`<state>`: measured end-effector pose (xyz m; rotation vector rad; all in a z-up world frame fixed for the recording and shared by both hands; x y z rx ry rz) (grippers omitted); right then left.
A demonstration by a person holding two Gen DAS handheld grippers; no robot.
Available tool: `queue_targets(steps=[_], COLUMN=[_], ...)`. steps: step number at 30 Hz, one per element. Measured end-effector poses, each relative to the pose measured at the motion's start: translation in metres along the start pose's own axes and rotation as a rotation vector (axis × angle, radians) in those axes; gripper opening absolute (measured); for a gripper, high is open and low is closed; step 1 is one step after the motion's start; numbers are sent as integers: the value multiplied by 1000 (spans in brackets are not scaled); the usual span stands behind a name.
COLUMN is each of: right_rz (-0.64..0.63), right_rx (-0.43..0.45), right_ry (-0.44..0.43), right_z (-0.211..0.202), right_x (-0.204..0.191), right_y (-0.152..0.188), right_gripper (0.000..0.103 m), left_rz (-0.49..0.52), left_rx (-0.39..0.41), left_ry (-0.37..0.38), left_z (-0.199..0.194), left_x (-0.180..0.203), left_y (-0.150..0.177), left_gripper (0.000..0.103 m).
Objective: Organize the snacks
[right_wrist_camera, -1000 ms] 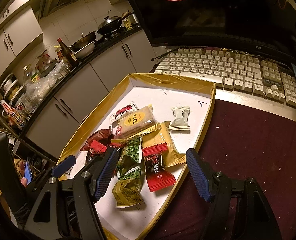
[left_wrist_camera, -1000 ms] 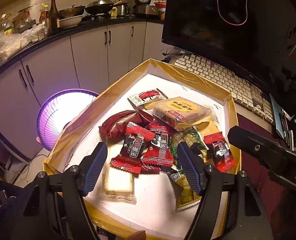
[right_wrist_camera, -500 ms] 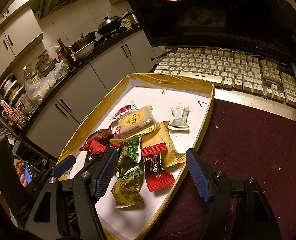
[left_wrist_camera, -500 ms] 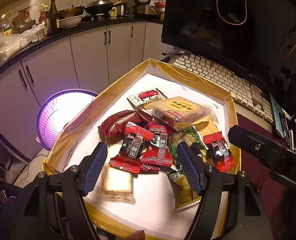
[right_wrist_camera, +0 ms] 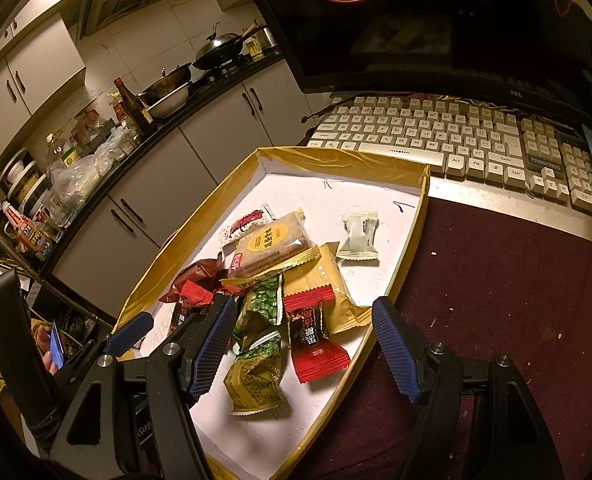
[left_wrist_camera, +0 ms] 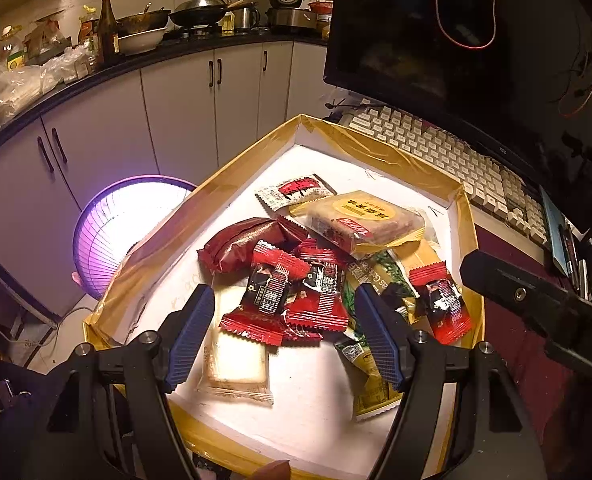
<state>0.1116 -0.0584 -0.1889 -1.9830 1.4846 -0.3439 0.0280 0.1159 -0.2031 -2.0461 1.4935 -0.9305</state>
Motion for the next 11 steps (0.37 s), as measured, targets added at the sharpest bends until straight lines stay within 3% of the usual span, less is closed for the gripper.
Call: queue_targets(steps=[11], right_rz=[4], right_rx=[3], right_ry=[-2], right_z=[-2], right_x=[2], right_y=[2], right_gripper=[72], left_rz=[19], left_rx=[-6], left_ry=[33], left_z=[2], left_x=[6], left_y=[1], left_gripper=[74])
Point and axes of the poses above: each gripper's, at about its wrist camera, not at the fingertips, and z roughly the way its jaws point, x to its right, y to its underside, the point moved 2 cm from there along z, roughly the way its jaws point, and after that the axes turned 13 degrees about y, right-handed, at the moved point
